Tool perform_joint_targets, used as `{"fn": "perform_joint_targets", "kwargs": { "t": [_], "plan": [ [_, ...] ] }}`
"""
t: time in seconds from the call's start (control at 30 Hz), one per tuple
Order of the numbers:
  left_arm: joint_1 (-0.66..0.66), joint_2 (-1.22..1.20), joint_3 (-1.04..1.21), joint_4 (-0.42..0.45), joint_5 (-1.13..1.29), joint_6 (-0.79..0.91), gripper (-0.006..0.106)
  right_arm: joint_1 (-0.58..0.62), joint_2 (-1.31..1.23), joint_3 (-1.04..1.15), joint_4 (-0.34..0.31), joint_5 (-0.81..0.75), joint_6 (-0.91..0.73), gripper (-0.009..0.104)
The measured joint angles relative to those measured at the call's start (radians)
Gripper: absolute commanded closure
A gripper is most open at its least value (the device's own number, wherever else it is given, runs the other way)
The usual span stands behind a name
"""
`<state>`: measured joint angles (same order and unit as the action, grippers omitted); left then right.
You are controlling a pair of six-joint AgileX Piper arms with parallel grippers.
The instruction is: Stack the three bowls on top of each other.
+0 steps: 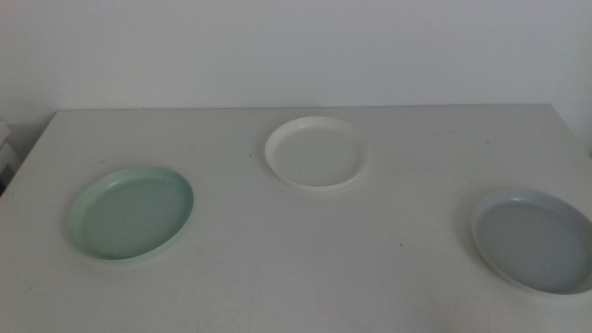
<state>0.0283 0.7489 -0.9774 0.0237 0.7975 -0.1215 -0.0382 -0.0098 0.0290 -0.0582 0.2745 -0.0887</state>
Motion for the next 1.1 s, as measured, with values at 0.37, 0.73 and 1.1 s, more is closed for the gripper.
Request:
{"fn": "perform_joint_targets", "kwargs": {
  "t": [0.37,0.73,1.1],
  "plan": [
    [0.000,0.289,-0.323,-0.003,0.160,0.000,-0.005,0.000,0.000,0.000,0.000,0.000,0.000,0.019],
    [0.000,0.458,-0.347,-0.003,0.174,0.000,-0.005,0.000,0.000,0.000,0.000,0.000,0.000,0.019],
    [0.000,0.585,-0.347,-0.003,0.160,0.000,-0.005,0.000,0.000,0.000,0.000,0.000,0.000,0.019]
  ]
}}
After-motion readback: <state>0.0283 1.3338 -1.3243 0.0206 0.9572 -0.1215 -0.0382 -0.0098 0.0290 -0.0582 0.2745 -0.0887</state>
